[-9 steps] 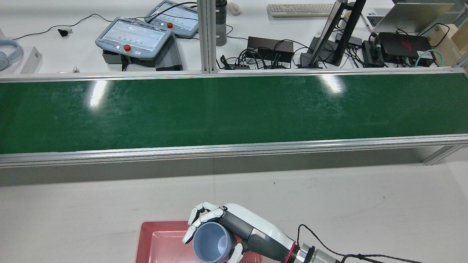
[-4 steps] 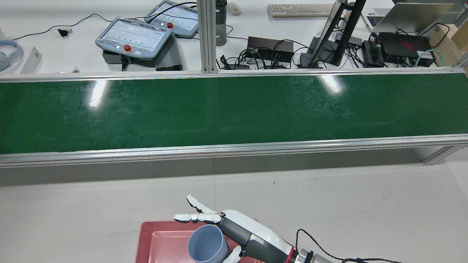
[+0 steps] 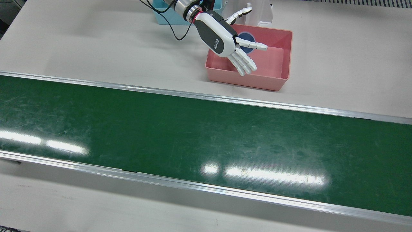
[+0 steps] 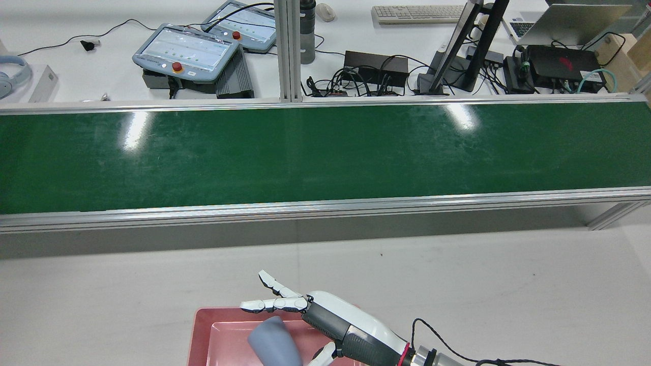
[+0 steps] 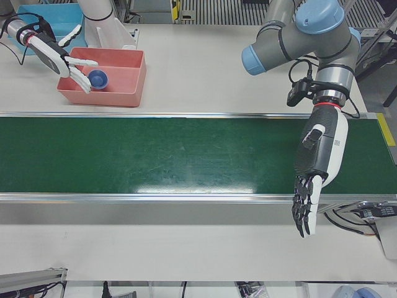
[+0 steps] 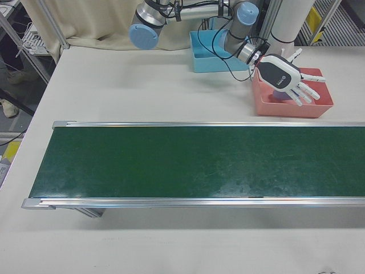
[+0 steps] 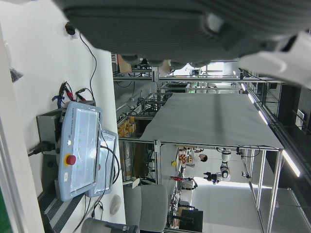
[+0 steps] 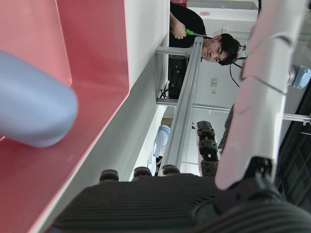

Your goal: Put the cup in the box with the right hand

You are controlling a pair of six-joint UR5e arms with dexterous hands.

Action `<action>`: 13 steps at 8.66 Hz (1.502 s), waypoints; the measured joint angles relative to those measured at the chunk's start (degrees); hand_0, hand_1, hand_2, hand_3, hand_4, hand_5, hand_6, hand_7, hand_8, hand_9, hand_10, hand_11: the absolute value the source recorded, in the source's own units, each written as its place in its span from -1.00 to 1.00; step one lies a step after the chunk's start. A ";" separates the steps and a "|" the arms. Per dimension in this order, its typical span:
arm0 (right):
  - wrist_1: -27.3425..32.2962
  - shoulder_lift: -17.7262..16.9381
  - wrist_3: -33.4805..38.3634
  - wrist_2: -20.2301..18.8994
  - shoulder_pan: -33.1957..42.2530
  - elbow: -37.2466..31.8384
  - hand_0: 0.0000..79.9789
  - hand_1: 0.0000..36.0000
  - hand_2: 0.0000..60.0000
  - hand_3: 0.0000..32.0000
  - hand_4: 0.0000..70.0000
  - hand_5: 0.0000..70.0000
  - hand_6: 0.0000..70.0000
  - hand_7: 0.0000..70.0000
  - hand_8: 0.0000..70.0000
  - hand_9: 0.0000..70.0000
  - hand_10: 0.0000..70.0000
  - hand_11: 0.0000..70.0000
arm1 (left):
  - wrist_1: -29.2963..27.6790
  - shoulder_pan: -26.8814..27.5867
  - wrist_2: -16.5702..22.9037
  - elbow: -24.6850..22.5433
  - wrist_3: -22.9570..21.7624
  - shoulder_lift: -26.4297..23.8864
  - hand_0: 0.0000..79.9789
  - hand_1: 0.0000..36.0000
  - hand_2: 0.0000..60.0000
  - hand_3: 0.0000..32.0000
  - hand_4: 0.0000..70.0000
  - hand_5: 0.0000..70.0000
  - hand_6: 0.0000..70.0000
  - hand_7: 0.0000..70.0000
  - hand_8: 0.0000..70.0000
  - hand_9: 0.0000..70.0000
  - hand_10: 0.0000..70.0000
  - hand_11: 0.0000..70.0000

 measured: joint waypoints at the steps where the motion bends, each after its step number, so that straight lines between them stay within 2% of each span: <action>1: -0.03 -0.02 0.10 0.02 0.03 0.87 0.35 -0.01 -0.98 -1.00 -0.97 -0.83 -0.96 -1.00 -1.00 -0.98 -1.00 -0.98 | 0.00 0.00 0.00 0.00 0.00 0.01 -1.00 -1.00 -1.00 -1.00 -1.00 -1.00 -1.00 -1.00 -1.00 -1.00 -1.00 -1.00; 2: -0.06 -0.09 0.17 0.04 0.69 2.79 0.72 0.72 -0.94 -1.00 -1.00 -0.73 -0.87 -0.83 -0.95 -0.87 -0.97 -0.85 | -0.01 0.00 0.00 0.00 0.00 0.02 -1.00 -1.00 -1.00 -1.00 -1.00 -1.00 -1.00 -1.00 -1.00 -1.00 -1.00 -1.00; 3: -0.27 -0.23 0.22 0.00 2.66 5.55 0.82 1.00 1.00 -1.00 -0.97 -0.60 -0.70 -0.17 -0.69 -0.46 -0.82 -0.62 | -0.03 0.00 0.00 0.00 0.00 0.02 -1.00 -1.00 -1.00 -1.00 -1.00 -1.00 -1.00 -1.00 -1.00 -1.00 -1.00 -1.00; 4: -0.80 -1.14 0.32 -0.08 6.37 8.78 0.49 1.00 1.00 -1.00 -0.84 -0.53 -0.59 0.25 -0.44 -0.06 -0.68 -0.41 | -0.04 0.00 0.00 0.00 0.00 0.03 -1.00 -1.00 -1.00 -1.00 -1.00 -1.00 -1.00 -1.00 -1.00 -1.00 -1.00 -1.00; 5: -1.89 -2.68 1.03 -0.31 10.99 11.31 0.42 1.00 1.00 -1.00 -0.79 -0.54 -0.56 0.36 -0.37 0.06 -0.65 -0.36 | -0.08 0.00 0.00 0.00 0.00 0.04 -1.00 -1.00 -1.00 -1.00 -1.00 -1.00 -1.00 -1.00 -1.00 -1.00 -1.00 -1.00; 6: -3.58 -4.49 3.86 -0.71 16.02 12.55 0.34 1.00 1.00 -1.00 -0.81 -0.57 -0.57 0.33 -0.38 0.05 -0.65 -0.38 | -0.11 0.00 0.00 0.04 0.00 0.03 -1.00 -1.00 -1.00 -1.00 -1.00 -1.00 -1.00 -1.00 -1.00 -1.00 -1.00 -1.00; 8: -5.79 -8.74 12.89 -2.62 28.62 10.20 0.33 1.00 1.00 -1.00 -0.82 -0.57 -0.53 0.47 -0.21 0.27 -0.53 -0.22 | -0.11 0.00 0.00 0.03 0.00 0.04 -1.00 -1.00 -1.00 -1.00 -1.00 -1.00 -1.00 -1.00 -1.00 -1.00 -1.00 -1.00; 9: -5.94 -9.95 17.82 -5.65 37.05 5.39 0.33 1.00 1.00 -1.00 -0.95 -0.59 -0.58 0.27 -0.28 0.17 -0.57 -0.27 | -0.04 0.00 0.00 0.01 0.00 0.05 -1.00 -1.00 -1.00 -1.00 -1.00 -1.00 -1.00 -1.00 -1.00 -1.00 -1.00 -1.00; 10: -5.53 -10.51 20.88 -9.28 45.48 0.16 0.38 1.00 1.00 -1.00 -0.99 -0.61 -0.62 0.07 -0.34 0.07 -0.60 -0.32 | -0.03 0.00 0.00 0.01 0.00 0.06 -1.00 -1.00 -1.00 -1.00 -1.00 -1.00 -1.00 -1.00 -1.00 -1.00 -1.00 -1.00; 11: -3.82 -10.98 22.28 -12.21 52.41 -4.47 0.46 0.97 0.80 -1.00 -0.97 -0.67 -0.74 -0.37 -0.55 -0.28 -0.73 -0.51 | -0.01 0.00 0.00 0.01 0.00 0.06 -1.00 -1.00 -1.00 -1.00 -1.00 -1.00 -1.00 -1.00 -1.00 -1.00 -1.00 -1.00; 12: -0.44 -11.97 22.85 -14.24 57.39 -8.71 0.42 0.25 -0.82 -1.00 -0.97 -0.77 -0.87 -0.83 -0.83 -0.70 -0.89 -0.76 | -0.01 0.00 0.00 -0.03 0.00 0.04 -1.00 -1.00 -1.00 -1.00 -1.00 -1.00 -1.00 -1.00 -1.00 -1.00 -1.00 -1.00; 13: 4.27 -13.33 23.18 -15.92 61.39 -13.53 0.41 -0.14 -1.00 -1.00 -0.93 -0.81 -0.93 -1.00 -0.94 -0.86 -0.97 -0.89 | -0.03 0.00 0.00 -0.06 0.00 0.04 -1.00 -1.00 -1.00 -1.00 -1.00 -1.00 -1.00 -1.00 -1.00 -1.00 -1.00 -1.00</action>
